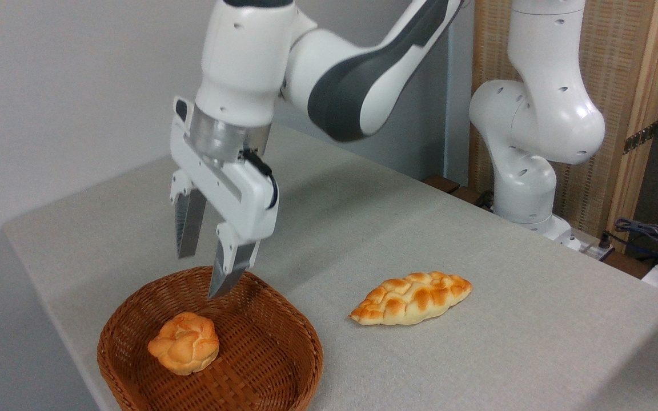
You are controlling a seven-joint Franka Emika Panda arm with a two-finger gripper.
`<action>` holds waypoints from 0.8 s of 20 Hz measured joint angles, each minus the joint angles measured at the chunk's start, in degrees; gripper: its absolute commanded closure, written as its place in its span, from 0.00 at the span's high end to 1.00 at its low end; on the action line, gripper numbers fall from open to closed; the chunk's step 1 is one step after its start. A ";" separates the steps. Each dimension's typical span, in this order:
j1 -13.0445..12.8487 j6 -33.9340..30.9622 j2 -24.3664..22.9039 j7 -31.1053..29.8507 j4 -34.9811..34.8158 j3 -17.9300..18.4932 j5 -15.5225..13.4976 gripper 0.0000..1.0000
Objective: Put bread into the basket
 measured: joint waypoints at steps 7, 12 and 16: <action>0.94 -20.85 -2.73 -5.56 8.24 -0.49 6.90 1.00; 1.40 -26.79 -2.82 -12.36 11.33 -6.65 14.89 1.00; 1.96 -30.26 -1.99 -12.55 15.47 -6.66 15.20 1.00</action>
